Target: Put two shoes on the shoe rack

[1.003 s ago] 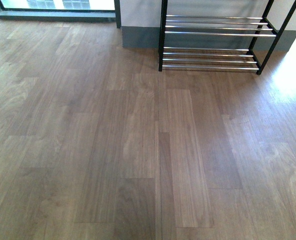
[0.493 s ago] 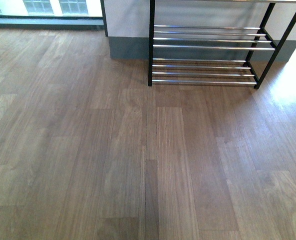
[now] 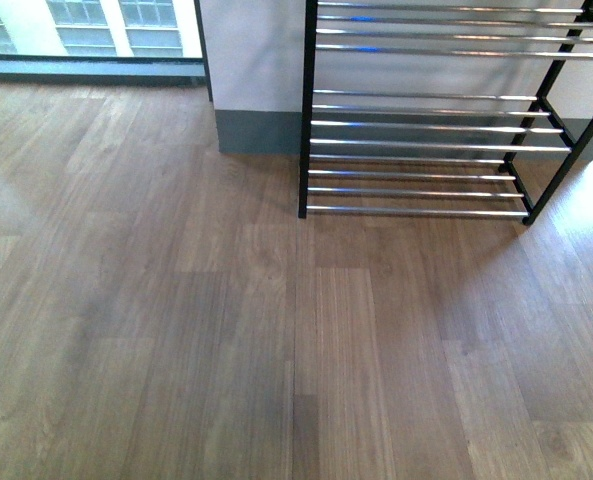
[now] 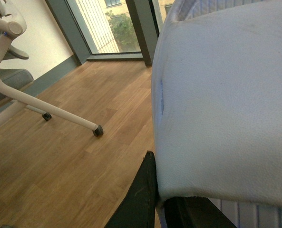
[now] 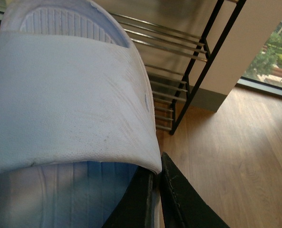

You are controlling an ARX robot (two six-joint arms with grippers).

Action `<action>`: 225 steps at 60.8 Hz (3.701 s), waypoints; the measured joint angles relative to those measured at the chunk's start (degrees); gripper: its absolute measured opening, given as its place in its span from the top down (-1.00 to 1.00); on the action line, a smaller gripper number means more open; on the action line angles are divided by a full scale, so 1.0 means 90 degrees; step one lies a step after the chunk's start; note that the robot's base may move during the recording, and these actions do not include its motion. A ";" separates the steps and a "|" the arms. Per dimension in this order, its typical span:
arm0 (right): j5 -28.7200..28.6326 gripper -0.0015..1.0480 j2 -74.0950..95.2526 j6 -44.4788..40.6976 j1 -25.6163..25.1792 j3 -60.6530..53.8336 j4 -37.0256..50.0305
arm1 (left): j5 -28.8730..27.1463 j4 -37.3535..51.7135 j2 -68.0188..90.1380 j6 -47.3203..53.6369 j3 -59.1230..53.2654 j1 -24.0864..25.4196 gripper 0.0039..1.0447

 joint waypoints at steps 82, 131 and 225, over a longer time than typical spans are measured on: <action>-0.0019 0.97 0.0017 0.0000 0.0000 0.0002 0.0000 | -0.0012 0.0007 0.0012 0.0019 -0.0022 -0.0002 0.97; 0.0901 0.97 0.2572 0.0627 0.2543 0.0610 0.2132 | -0.0015 0.0007 0.0012 0.0019 -0.0022 -0.0002 0.97; 0.4022 0.97 1.0987 0.0029 0.2489 0.5355 0.3684 | -0.0017 0.0007 0.0012 0.0019 -0.0022 -0.0002 0.97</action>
